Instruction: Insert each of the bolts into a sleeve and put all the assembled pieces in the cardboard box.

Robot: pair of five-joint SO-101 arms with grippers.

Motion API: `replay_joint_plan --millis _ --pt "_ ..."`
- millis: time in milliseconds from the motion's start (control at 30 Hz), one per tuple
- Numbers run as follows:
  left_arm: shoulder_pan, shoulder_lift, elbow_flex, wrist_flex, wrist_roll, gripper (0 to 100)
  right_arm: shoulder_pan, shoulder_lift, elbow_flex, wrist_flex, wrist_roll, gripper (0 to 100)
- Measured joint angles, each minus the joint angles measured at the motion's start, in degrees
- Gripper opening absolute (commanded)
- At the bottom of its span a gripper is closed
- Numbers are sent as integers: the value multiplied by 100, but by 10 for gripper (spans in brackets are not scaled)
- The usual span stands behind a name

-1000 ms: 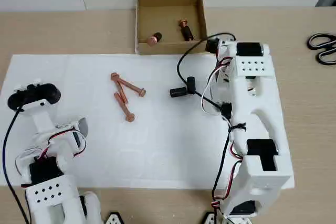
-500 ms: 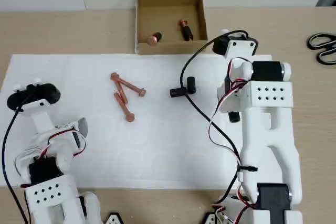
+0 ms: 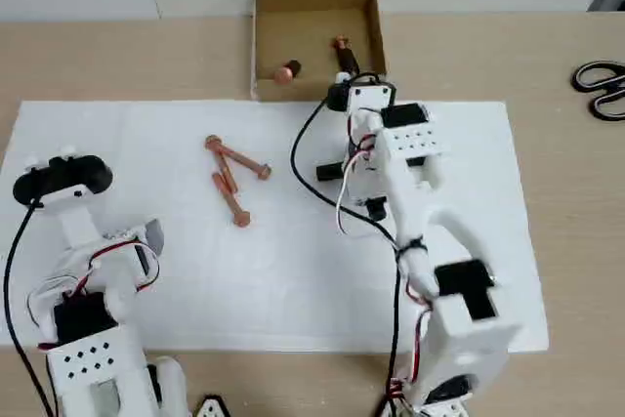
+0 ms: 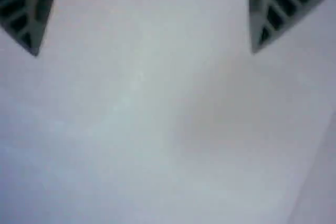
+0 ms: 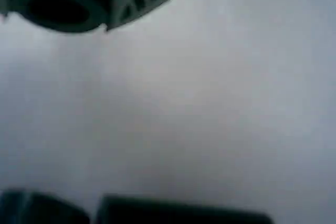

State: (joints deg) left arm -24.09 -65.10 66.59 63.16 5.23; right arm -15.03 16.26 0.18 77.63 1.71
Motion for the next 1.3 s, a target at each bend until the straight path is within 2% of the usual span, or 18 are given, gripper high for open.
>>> replay_joint_plan --millis 67,267,700,1167,1300 --pt "0 0 0 0 0 243 -9 264 -123 0 0 9" --pt "0 0 0 0 0 243 -9 563 -281 0 0 142" --pt "0 0 0 0 0 243 -9 598 -765 686 0 143" --pt "0 0 0 0 0 243 9 1187 -862 677 -123 132" --pt "0 0 0 0 0 243 26 1196 -897 677 -123 0"
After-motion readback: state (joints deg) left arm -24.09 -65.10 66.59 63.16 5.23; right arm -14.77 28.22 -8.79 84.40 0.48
